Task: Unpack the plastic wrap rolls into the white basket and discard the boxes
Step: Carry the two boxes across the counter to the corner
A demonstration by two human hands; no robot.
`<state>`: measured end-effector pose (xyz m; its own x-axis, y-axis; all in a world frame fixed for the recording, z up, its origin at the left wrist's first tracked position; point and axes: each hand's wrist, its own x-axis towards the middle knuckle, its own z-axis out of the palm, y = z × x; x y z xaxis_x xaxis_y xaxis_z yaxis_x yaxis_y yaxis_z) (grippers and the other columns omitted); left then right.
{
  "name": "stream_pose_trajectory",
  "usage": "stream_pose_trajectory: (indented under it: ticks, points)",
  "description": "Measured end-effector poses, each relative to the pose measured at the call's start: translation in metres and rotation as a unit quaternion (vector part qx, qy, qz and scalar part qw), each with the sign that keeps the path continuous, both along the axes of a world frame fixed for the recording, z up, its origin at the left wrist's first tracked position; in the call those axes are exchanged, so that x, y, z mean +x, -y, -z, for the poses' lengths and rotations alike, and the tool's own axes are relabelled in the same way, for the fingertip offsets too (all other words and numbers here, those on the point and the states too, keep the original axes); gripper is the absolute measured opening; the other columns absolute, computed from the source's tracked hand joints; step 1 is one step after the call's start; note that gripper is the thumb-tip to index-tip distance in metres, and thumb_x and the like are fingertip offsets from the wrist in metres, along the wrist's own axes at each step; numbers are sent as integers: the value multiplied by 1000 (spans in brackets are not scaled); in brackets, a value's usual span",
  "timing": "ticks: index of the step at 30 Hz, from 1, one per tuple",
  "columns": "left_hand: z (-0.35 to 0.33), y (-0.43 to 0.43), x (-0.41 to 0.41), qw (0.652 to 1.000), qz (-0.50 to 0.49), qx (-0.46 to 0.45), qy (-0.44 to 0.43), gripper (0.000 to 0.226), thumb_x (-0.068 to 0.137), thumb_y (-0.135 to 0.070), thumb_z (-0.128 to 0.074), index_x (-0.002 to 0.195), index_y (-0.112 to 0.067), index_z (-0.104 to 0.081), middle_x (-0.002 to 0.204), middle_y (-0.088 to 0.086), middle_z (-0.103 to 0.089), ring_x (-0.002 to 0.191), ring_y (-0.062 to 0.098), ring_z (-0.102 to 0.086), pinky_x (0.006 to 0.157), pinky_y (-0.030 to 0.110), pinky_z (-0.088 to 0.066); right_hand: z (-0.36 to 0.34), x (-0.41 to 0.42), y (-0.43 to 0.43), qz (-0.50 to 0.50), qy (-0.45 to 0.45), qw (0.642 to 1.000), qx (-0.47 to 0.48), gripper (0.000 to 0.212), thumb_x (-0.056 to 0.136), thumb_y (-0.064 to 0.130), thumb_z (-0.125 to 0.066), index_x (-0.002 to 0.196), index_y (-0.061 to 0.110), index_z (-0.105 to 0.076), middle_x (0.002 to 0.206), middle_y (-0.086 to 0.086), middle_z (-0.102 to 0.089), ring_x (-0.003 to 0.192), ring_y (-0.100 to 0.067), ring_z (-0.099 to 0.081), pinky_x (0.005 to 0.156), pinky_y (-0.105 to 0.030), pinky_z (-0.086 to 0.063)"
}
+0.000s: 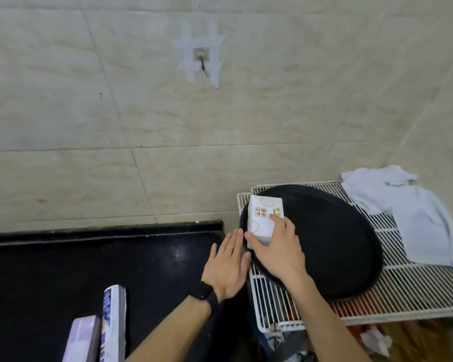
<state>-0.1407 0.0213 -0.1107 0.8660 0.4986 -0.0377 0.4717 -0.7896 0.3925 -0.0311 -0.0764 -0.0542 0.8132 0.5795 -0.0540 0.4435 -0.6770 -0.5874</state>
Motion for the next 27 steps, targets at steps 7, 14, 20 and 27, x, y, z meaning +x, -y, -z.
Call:
stream_pose_trajectory:
  ticks: [7, 14, 20, 27]
  points:
    - [2, 1, 0, 999, 2, 32, 5, 62, 102, -48, -9, 157, -22, 1, 164, -8, 6, 150, 7, 8, 123, 40, -2, 10, 0, 1, -19, 33, 999, -31, 92, 85, 67, -53, 154, 25, -11, 159, -9, -11, 129, -35, -42, 98, -47, -45]
    - [-4, -14, -25, 998, -32, 57, 6, 58, 103, -50, -16, 157, -29, -11, 164, -12, -2, 150, 8, 9, 123, 41, 2, -2, 7, 21, 21, -106, 982, 152, 76, 83, 50, -68, 147, 37, -29, 149, 0, -39, 129, -24, -48, 101, -41, -46]
    - [27, -52, -122, 987, -148, 47, -28, 64, 97, -56, -15, 155, -29, -21, 164, -5, -13, 152, 15, 2, 121, 40, 0, -10, -48, 24, -64, -155, 949, 267, 63, 89, 24, -72, 143, 31, -42, 137, 10, -49, 116, -3, -54, 82, -18, -50]
    - [72, -84, -248, 958, -266, 12, -106, 84, 82, -60, -3, 153, -24, -31, 161, 6, -26, 150, 29, -14, 120, 44, -16, 36, -146, 6, -133, -232, 947, 178, 68, 82, 35, -76, 139, 45, -40, 139, 19, -46, 121, 0, -50, 96, -28, -50]
